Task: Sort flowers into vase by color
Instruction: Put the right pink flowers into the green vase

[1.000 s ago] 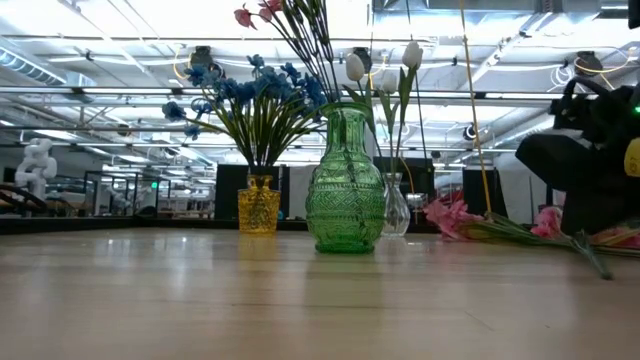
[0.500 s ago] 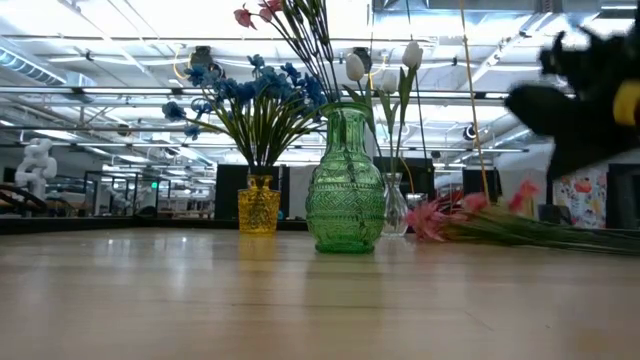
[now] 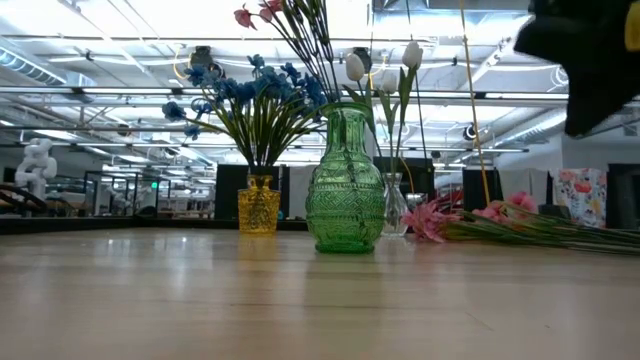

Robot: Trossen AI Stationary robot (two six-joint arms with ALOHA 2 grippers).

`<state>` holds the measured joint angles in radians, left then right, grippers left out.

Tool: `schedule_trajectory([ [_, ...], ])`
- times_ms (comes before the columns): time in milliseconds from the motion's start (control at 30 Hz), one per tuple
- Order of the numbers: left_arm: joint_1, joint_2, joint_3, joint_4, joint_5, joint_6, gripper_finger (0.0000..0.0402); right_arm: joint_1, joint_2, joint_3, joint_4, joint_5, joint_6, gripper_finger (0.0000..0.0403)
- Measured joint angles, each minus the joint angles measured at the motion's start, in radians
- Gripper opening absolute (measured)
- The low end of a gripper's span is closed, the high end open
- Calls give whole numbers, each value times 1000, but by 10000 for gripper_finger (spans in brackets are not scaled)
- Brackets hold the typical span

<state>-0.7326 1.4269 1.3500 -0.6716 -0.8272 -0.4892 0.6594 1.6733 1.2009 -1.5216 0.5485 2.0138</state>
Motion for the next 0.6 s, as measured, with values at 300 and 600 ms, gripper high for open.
schedule_trajectory([
  [300, 0, 0, 0, 9, 0, -1, 255, -6, -2, -209, 239, 25, 87, 190],
  [600, 0, 0, 0, 11, 0, -3, 255, -6, -2, -382, 487, 34, 115, 255],
])
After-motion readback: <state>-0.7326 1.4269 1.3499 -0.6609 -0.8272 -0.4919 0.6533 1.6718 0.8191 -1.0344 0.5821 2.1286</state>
